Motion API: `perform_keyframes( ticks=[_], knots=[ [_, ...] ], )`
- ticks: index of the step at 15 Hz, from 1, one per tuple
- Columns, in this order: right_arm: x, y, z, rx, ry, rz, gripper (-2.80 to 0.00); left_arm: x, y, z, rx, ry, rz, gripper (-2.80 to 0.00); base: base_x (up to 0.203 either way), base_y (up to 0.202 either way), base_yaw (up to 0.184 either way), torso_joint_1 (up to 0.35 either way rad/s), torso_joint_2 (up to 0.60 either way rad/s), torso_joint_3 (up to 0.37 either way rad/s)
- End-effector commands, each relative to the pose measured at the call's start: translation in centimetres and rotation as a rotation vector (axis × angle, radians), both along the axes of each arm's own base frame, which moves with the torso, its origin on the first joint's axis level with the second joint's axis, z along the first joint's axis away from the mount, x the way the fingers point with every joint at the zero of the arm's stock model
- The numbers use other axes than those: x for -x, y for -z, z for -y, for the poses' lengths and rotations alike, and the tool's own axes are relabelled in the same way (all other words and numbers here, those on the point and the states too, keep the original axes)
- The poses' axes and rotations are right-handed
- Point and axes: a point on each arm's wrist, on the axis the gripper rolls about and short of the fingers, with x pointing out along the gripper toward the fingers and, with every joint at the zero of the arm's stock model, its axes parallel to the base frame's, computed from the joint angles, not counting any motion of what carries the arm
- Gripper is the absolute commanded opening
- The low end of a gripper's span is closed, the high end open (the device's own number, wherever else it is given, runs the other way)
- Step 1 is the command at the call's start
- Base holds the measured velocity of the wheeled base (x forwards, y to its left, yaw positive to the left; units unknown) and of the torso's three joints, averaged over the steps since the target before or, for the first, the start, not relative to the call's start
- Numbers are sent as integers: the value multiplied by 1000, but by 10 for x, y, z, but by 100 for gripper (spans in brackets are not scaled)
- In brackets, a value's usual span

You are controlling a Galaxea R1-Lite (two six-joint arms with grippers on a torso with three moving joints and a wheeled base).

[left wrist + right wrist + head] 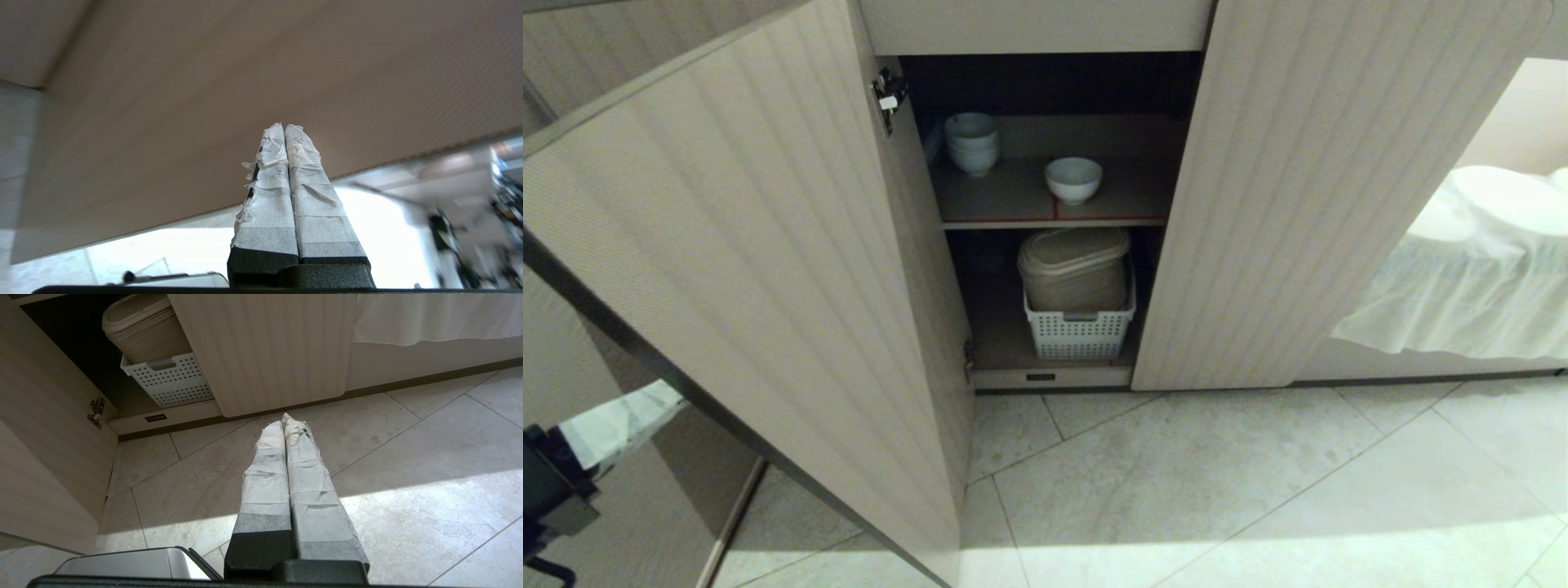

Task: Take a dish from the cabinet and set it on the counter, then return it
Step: Close the cabinet door

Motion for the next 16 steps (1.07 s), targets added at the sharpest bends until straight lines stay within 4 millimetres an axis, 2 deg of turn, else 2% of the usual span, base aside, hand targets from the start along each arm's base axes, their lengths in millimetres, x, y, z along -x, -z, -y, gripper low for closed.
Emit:
perform_keyframes(
  ticks=[1, 16],
  knots=[
    [0, 0, 0, -1, 1, 1, -280, 2, 3, 5, 8, 63, 14, -280, 0, 0, 0, 0, 0, 0],
    [0, 0, 0, -1, 0, 1, -280, -20, 10, 20, -3, 146, -32, -280, 0, 0, 0, 0, 0, 0]
  ],
)
